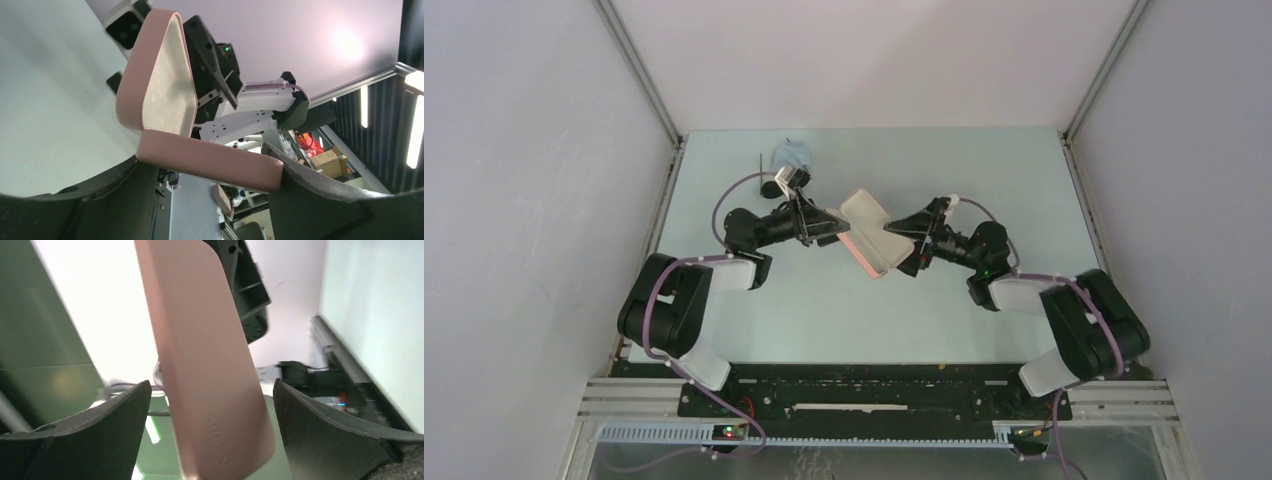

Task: Organize the sunglasses
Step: Open the sunglasses case, then place the sunglasses case at the center of the board.

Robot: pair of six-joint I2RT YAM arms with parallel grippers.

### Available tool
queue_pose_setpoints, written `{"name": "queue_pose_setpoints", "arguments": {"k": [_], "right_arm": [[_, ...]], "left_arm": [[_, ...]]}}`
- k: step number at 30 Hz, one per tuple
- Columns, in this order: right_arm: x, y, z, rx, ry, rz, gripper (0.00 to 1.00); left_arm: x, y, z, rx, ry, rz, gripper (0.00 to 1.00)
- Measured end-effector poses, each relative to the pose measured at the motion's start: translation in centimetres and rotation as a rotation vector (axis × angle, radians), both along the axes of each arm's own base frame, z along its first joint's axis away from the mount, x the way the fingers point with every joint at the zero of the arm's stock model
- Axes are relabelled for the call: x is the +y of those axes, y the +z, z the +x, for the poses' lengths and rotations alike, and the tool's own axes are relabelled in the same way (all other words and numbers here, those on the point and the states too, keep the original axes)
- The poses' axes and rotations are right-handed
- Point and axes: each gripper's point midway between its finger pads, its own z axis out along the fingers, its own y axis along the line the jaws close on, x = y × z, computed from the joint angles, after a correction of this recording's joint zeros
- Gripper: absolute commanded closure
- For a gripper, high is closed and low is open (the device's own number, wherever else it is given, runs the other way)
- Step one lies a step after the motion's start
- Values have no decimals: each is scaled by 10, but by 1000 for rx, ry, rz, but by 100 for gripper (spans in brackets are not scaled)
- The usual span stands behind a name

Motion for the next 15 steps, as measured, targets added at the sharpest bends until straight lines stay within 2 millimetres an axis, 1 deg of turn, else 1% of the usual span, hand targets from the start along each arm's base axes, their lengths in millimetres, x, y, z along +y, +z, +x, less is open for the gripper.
{"name": "queue_pose_setpoints", "arguments": {"k": [2, 5, 8, 9, 11, 13, 15], "right_arm": [[-9, -3, 1, -43, -25, -68, 0], [-26, -6, 4, -116, -67, -209, 0], [-38, 7, 9, -238, -90, -347, 0], [-41, 14, 9, -295, -86, -382, 0], [-42, 22, 6, -375, -67, -422, 0], [-43, 22, 2, -426, -36, -447, 0], [-42, 14, -3, -438, -2, -463, 1]], "left_arm": [[-1, -5, 0, 28, -11, 7, 100], [-1, -7, -2, 47, -29, 12, 100], [0, -8, -5, 59, -51, 17, 100], [0, -8, -7, 61, -58, 19, 100], [0, -9, -10, 65, -77, 25, 100], [-1, -10, -13, 64, -91, 30, 100], [-2, -9, -17, 63, -108, 33, 100]]}}
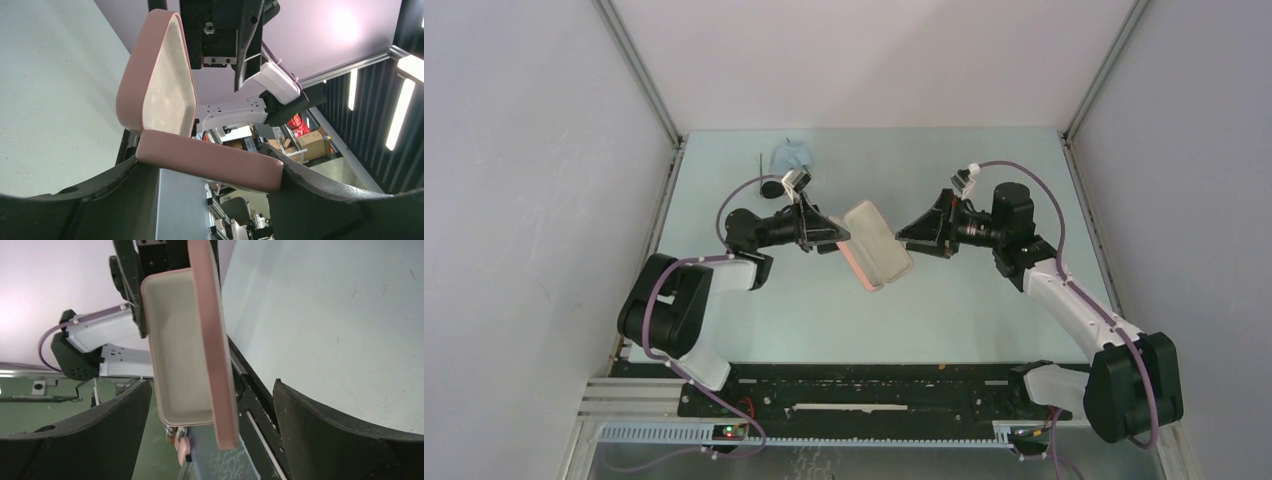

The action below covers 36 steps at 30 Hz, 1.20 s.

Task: Organize the sunglasses
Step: Place the sunglasses case at the center of the board.

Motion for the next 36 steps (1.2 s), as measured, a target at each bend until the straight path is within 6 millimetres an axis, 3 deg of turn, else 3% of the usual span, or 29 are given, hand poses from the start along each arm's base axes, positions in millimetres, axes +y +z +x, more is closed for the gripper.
{"name": "queue_pose_setpoints", "arguments": {"k": [4, 8, 15, 19, 20, 26, 27, 28, 36], "right_arm": [[7, -11, -10, -2, 69, -22, 6], [17, -14, -22, -23, 137, -27, 32], [21, -15, -27, -11, 194, -2, 59], [21, -14, -27, -13, 196, 1, 80], [21, -14, -27, -16, 195, -1, 84], [19, -16, -23, -35, 182, -11, 100], [19, -16, -23, -39, 179, -14, 100], [18, -16, -24, -44, 174, -21, 100], [1, -15, -21, -64, 39, -186, 100]], "left_arm": [[-1, 2, -5, -7, -16, 0, 100], [-2, 2, -8, -3, -34, 5, 100], [-6, 1, -14, -4, -54, 6, 100], [-6, 2, -14, -7, -57, 4, 99], [-6, 3, -15, -5, -58, 4, 93], [-6, 9, -14, -3, -71, 0, 32], [-6, 9, -14, -1, -72, 1, 8], [-6, 9, -14, 3, -73, 1, 1], [-5, 7, 4, 23, -40, -3, 0]]}}
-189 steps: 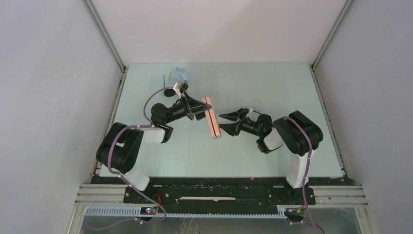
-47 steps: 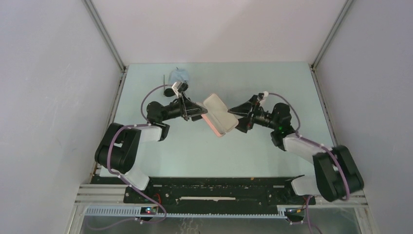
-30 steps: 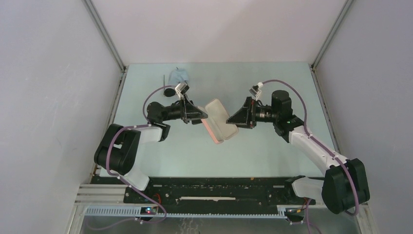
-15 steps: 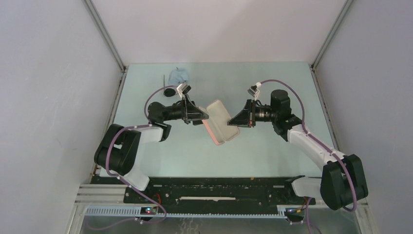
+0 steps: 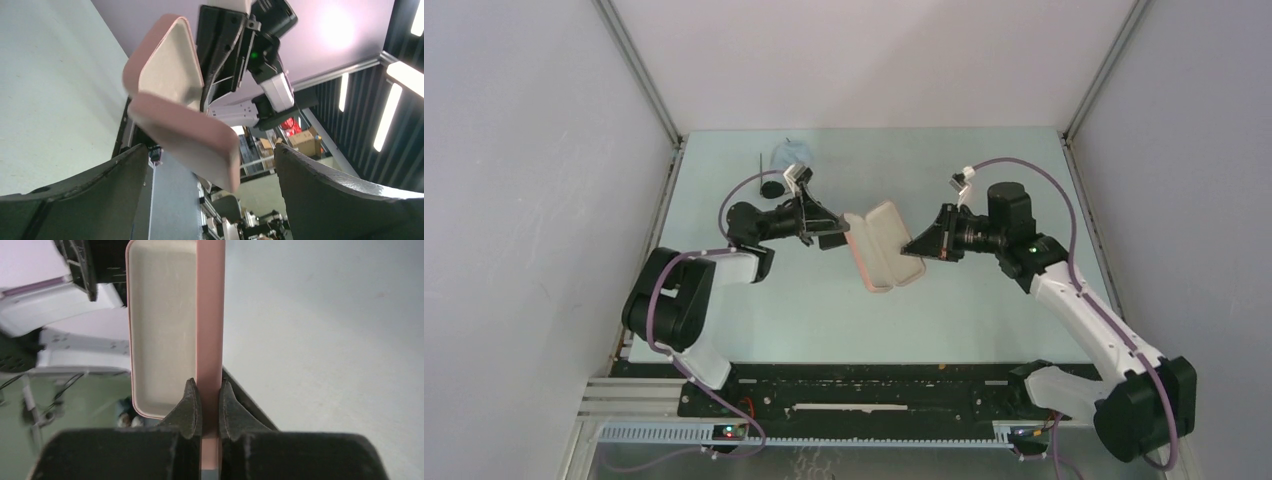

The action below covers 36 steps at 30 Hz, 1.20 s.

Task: Organize the sunglasses
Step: Place the sunglasses case at the center of the board.

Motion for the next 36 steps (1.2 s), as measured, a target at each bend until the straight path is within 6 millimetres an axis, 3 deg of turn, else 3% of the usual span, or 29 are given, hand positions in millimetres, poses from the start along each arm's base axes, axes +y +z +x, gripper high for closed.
{"name": "queue_pose_setpoints", "arguments": {"k": [7, 12, 16, 22, 29, 36], "right_arm": [[-40, 6, 22, -124, -267, -301, 100], [-78, -9, 43, -161, -464, -573, 100], [-105, -23, 70, -190, -574, -796, 100], [-105, -45, 99, -292, -463, -943, 100], [-108, -61, 150, -433, -316, -997, 100], [-109, -94, 164, -592, 12, -1087, 100]], "left_arm": [[25, -3, 33, 47, 129, 3, 0], [40, -16, 55, 90, 254, 76, 0], [50, -35, 73, 75, 385, 261, 0], [66, -35, 71, -19, 462, 461, 0], [77, -65, 58, 21, 459, 598, 0], [81, -75, 51, 20, 436, 641, 0]]}}
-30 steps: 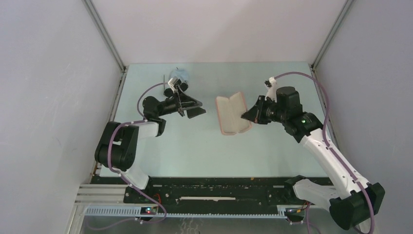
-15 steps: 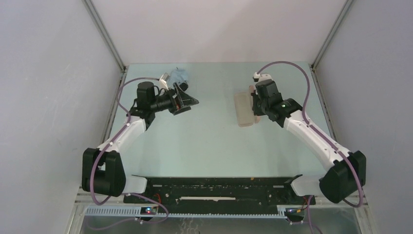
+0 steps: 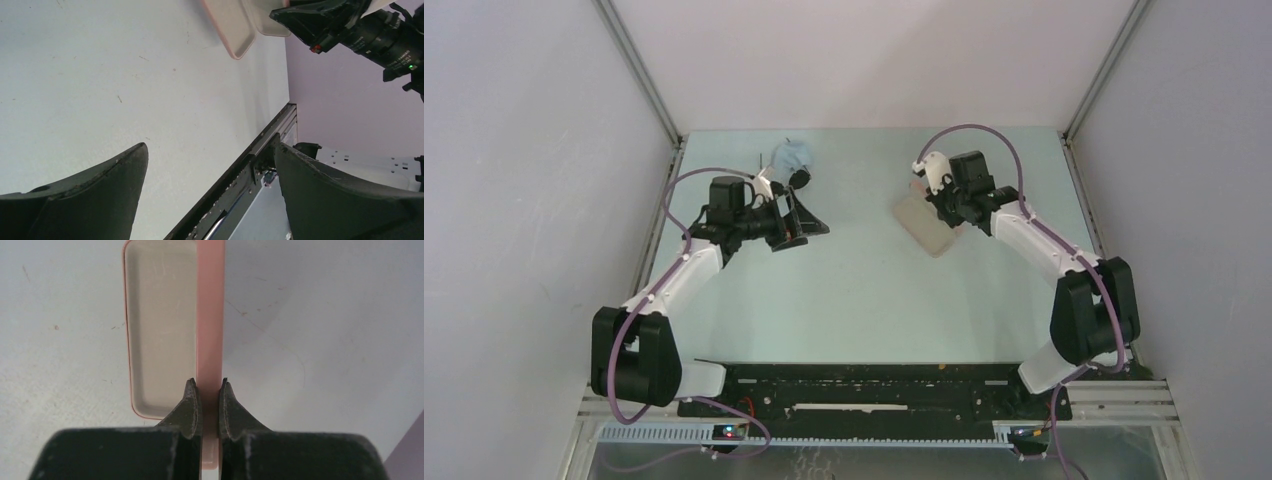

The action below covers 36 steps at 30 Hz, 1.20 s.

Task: Organize the sunglasses
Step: Place the sunglasses case at the center of the board, then pick up the glasses cleaning cloth from the center of the board.

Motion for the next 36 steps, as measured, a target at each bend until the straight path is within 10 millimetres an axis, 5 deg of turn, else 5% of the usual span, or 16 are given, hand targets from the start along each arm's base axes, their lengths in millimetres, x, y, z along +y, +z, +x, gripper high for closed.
{"name": "queue_pose_setpoints", "arguments": {"k": [12, 14, 17, 24, 29, 30, 31, 36], "right_arm": [[6, -51, 10, 77, 151, -62, 94], [7, -63, 10, 101, 153, -64, 88], [8, -64, 12, 100, 152, -54, 43], [8, -55, 19, 61, 129, -49, 38], [4, -10, 26, -61, 83, -27, 35], [3, 4, 27, -97, 77, -16, 15], [2, 21, 27, -139, 68, -4, 10], [2, 108, 15, -354, 29, 62, 9]], "left_arm": [[-1, -1, -4, -11, -31, 7, 0], [-1, -1, -5, -11, -34, 5, 0], [-1, -1, -5, -15, -40, 5, 0], [-1, -1, -6, -19, -43, 9, 0], [1, -5, -8, -6, -45, 22, 0], [1, -6, -8, -5, -42, 29, 0], [3, -7, -8, -4, -36, 36, 0], [10, -2, -2, -14, 16, 78, 0]]}}
